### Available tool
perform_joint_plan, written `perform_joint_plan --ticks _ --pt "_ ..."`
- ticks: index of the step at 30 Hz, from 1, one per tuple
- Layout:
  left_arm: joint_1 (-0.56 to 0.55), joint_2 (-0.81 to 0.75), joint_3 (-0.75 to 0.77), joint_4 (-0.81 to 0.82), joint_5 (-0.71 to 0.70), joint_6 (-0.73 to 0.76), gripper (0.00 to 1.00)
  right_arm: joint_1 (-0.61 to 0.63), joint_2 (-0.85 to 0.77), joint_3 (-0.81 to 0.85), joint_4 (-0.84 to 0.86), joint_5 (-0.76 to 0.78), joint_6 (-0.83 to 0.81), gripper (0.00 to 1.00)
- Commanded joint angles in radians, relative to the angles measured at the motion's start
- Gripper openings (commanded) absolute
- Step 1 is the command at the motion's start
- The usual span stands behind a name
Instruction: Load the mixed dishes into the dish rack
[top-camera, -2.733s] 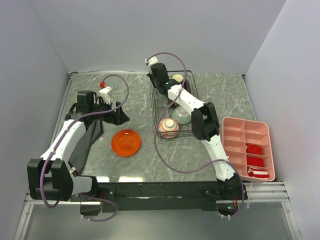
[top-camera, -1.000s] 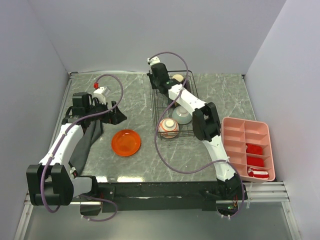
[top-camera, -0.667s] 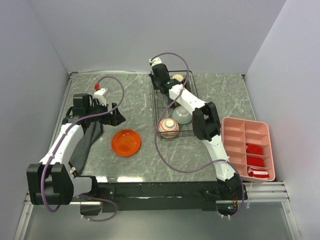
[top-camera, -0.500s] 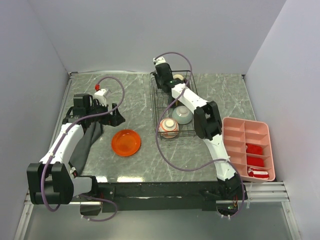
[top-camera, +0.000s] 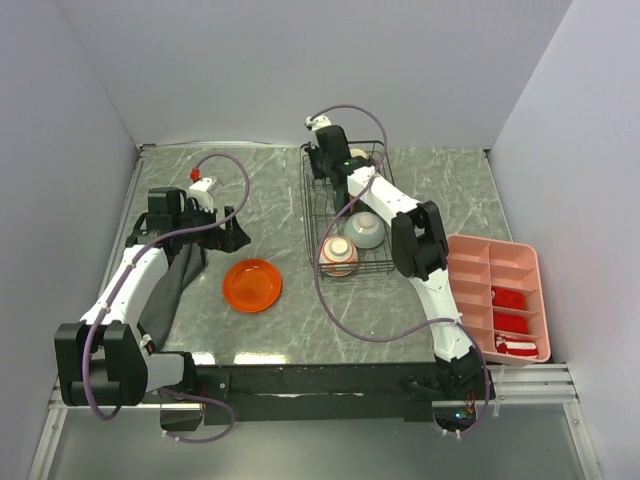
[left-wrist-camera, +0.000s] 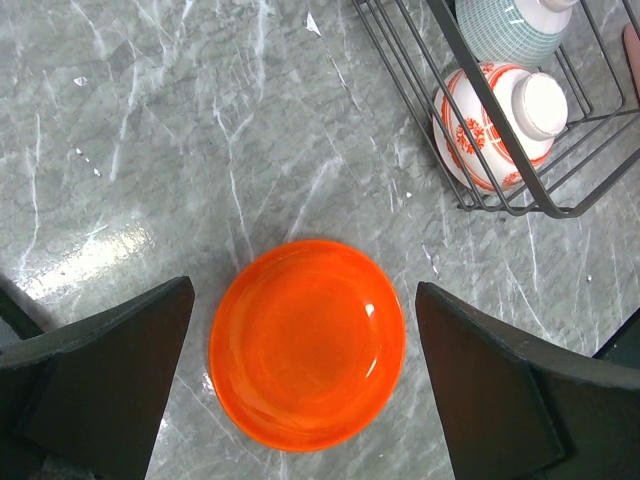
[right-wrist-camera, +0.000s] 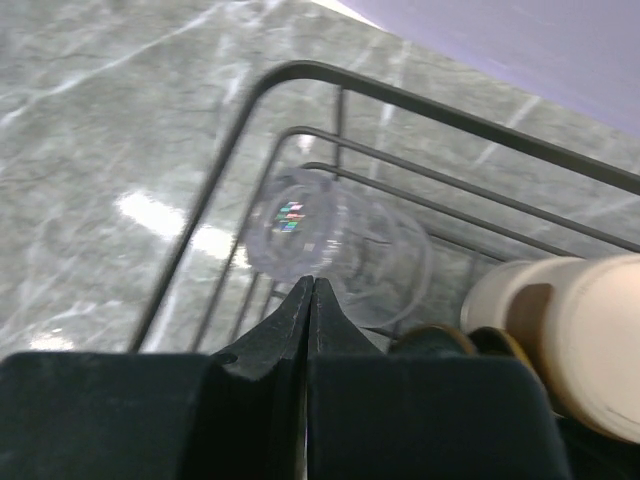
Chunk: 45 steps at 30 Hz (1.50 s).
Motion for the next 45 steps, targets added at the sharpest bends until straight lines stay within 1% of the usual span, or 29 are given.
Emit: perform_joint_plan --ticks 1,9,11,12,17,20,29,36,41,45 --pt "0.005 -0.013 0.012 0.026 0.017 0.006 1.00 0.032 -0.091 0.039 0.021 -0.053 0.012 0.00" --pt "0.005 -0.025 0.004 0.023 0.020 0.008 0.99 0.045 -0.063 0.058 0.027 -0.040 0.011 0.00" --pt "0.007 -0.024 0.006 0.027 0.023 0.008 0.99 0.045 -0.057 0.062 0.031 -0.022 0.014 0.00" --pt "0.007 -0.019 0.009 0.027 0.024 -0.027 1.00 0.045 -0.048 0.068 0.042 -0.014 0.011 0.00" --pt "0.007 -0.005 0.011 0.031 0.026 -0.032 0.99 0.045 0.001 0.126 0.070 0.044 -0.006 0.00" --pt "0.007 0.003 0.015 0.032 0.029 -0.037 1.00 0.045 0.037 0.131 0.081 0.070 -0.037 0.00" --pt "0.007 0.018 0.017 0.031 0.030 -0.038 0.99 0.032 0.101 0.160 0.012 0.110 -0.093 0.00" --pt "0.007 0.029 0.023 0.047 0.041 -0.057 1.00 0.016 0.077 0.105 0.012 0.225 -0.107 0.00" --pt "0.007 0.023 0.011 0.060 0.032 -0.057 0.99 -0.017 0.034 0.058 0.007 0.228 -0.104 0.00" --pt "0.007 0.013 0.004 0.060 0.006 -0.044 0.99 -0.017 -0.008 0.045 0.012 0.219 -0.104 0.00"
